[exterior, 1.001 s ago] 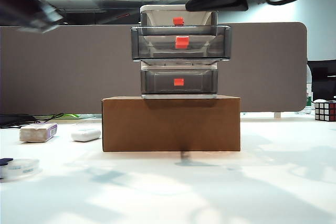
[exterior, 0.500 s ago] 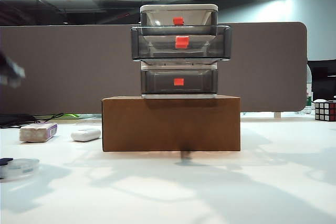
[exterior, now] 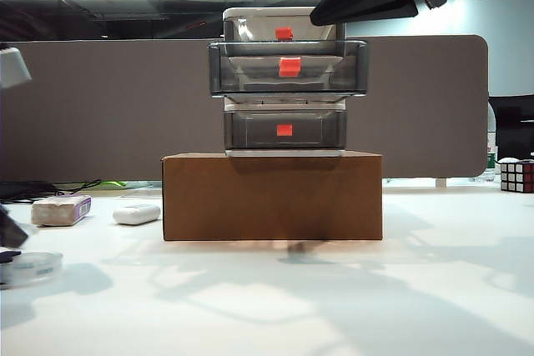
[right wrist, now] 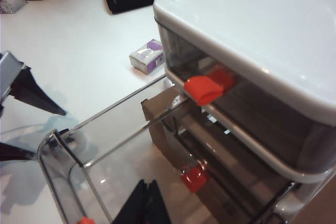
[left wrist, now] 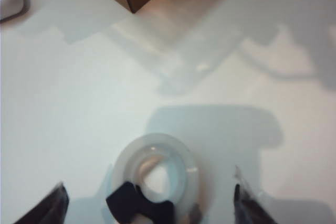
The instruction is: Open the second layer of the drawer on the table, pick up the transparent tape on the table and put it in, and finally close the drawer.
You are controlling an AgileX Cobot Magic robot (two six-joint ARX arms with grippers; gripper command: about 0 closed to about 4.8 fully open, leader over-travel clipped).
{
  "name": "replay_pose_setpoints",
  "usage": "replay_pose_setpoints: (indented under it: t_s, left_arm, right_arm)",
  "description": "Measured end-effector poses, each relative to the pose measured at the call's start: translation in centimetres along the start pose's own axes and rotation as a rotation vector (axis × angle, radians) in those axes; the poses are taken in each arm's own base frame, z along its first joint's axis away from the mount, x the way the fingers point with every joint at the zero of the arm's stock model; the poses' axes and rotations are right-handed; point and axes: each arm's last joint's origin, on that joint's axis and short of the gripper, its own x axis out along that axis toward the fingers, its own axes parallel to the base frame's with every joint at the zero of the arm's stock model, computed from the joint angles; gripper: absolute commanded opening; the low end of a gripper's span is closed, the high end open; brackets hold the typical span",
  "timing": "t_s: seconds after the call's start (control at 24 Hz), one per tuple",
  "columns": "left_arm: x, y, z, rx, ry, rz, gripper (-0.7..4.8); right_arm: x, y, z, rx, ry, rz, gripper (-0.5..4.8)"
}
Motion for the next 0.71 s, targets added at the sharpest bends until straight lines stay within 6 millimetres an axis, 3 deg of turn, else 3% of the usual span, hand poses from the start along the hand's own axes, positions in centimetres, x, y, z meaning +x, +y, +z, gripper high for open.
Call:
replay_pose_setpoints:
  t_s: [0.54,0.67,0.71]
  left_arm:
    - [3.4,0.9,-1.3,-0.023,0.032,-0.099,3.88]
    - [3.5,0.9,-1.4,-0.024,0.026,-0.106,3.06]
    - [3.5,0.9,-1.3,-0.023,0.026,-0.107,2.53]
  right_arm:
    - [0.0,0.0,-0.3,0.013,0.03,0.003,-0.05]
    - [0.0,0.0,-0.3,0.013,0.031,0.002,-0.05]
    - [0.0,0.0,-0.3,0.013,0.031,0.002,-0.05]
